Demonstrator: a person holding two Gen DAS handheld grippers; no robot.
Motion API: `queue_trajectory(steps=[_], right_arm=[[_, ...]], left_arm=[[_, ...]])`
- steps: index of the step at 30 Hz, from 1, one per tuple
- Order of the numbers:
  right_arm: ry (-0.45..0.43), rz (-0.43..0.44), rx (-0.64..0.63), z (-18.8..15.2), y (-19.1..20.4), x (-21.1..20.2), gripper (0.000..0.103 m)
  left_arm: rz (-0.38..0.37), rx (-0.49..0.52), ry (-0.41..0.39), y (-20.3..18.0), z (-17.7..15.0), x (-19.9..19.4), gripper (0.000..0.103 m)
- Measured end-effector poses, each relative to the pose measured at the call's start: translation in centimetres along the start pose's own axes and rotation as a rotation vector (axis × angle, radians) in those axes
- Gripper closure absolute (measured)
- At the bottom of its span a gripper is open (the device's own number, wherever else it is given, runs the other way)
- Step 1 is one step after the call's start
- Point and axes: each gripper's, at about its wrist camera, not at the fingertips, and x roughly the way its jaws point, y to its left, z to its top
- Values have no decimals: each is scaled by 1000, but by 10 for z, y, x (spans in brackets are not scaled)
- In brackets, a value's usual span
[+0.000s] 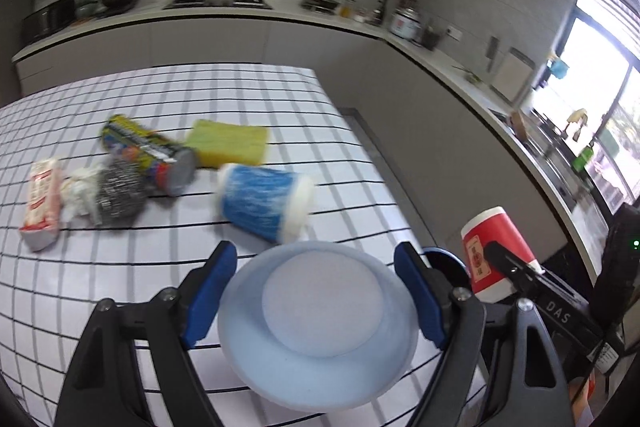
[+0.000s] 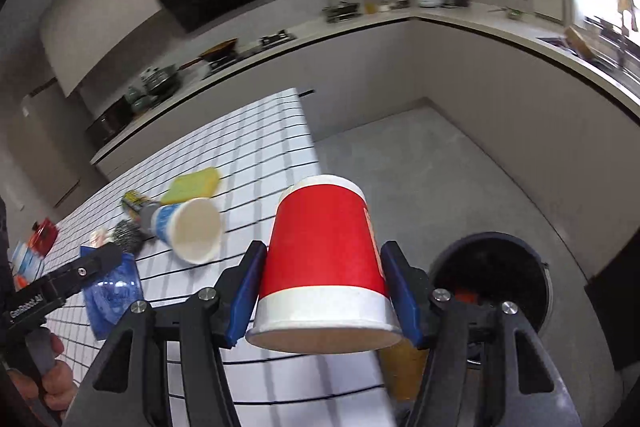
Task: Collect trash
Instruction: 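Carry the cup and bowl over the black bucket and open both tools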
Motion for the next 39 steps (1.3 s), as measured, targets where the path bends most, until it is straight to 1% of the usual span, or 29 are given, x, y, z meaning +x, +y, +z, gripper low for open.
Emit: queue_trajectory(steps=[5,8,10,13,15,18,22,24,27,29,30,33,39], right_arm=[[13,-69,57,-1,-77,-3,42],[47,-93,57,-1,-126,7,42],[93,-95,44,-3,-160,19,42],[154,-98,14,-9,-197,39,42],[194,-84,14,-11,-219,54,42],[231,-74,6,-14,-244,68,42],[277,-60,-8,-16,-273,85,40],[294,-61,-12,-21,-279,91,39],[319,-60,-21,-28,-289,102,37],[335,-71,-30,-32,-294,108,31],[335,-77,-31,-32,-296,110,30],[327,-80,-24,-30,-301,110,26],[288,-79,10,-14,-304,94,26]], left_arm=[[-53,59,33,-69,2,32,21],[-60,71,71,-116,-1,65,21],[-71,63,115,-143,-5,89,21],[-54,68,172,-179,-15,125,21],[-38,58,206,-197,-22,145,21],[3,58,239,-219,-33,173,21],[38,41,301,-234,-47,205,21],[52,33,332,-239,-54,219,20],[102,2,376,-239,-64,235,19],[129,-14,405,-239,-68,242,19],[140,-25,416,-238,-69,244,19],[150,-21,409,-242,-66,238,18],[128,-15,352,-247,-41,205,18]])
